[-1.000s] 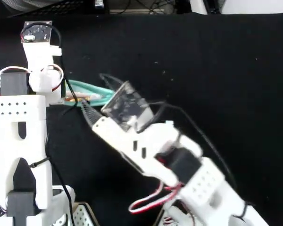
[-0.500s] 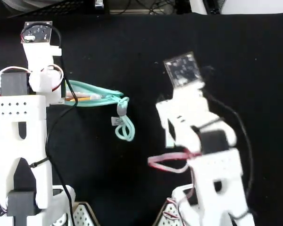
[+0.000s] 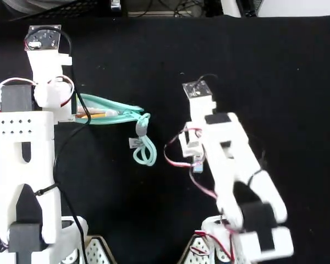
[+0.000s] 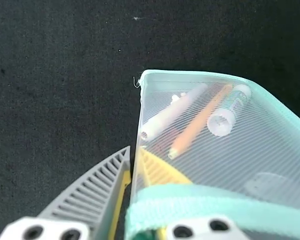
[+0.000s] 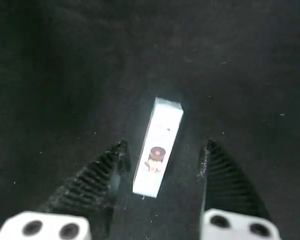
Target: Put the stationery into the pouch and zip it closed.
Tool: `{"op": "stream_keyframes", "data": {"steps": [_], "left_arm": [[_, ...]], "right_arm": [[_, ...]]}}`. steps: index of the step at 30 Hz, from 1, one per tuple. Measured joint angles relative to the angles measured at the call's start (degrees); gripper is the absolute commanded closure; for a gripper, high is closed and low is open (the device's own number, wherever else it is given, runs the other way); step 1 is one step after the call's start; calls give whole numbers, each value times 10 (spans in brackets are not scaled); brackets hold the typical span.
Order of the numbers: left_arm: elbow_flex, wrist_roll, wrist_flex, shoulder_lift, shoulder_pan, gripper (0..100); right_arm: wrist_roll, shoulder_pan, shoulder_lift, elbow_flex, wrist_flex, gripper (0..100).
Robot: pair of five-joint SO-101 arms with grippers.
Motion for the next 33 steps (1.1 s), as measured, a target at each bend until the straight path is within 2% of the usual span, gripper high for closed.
{"op": "stream_keyframes", "data": {"steps": [5,7,9,10,18,23,28,33], "left_arm": [[15,0,0,-3,0,971],[15,0,0,-3,0,971],[15,0,0,-3,0,971],[15,0,0,-3,0,971],[15,0,0,-3,0,971],[15,0,0,-3,0,971],[15,0,0,-3,0,971],[15,0,0,-3,0,971]], "right_arm": [[0,1,100,-68,-5,783],[0,1,135,-91,-5,851],[0,1,159,-112,-7,972],[0,3,169,-120,-7,990],[0,3,173,-137,11,987],[0,3,51,-134,41,987],[0,-3,-171,-113,80,987],[0,-89,-418,-110,83,987]]}}
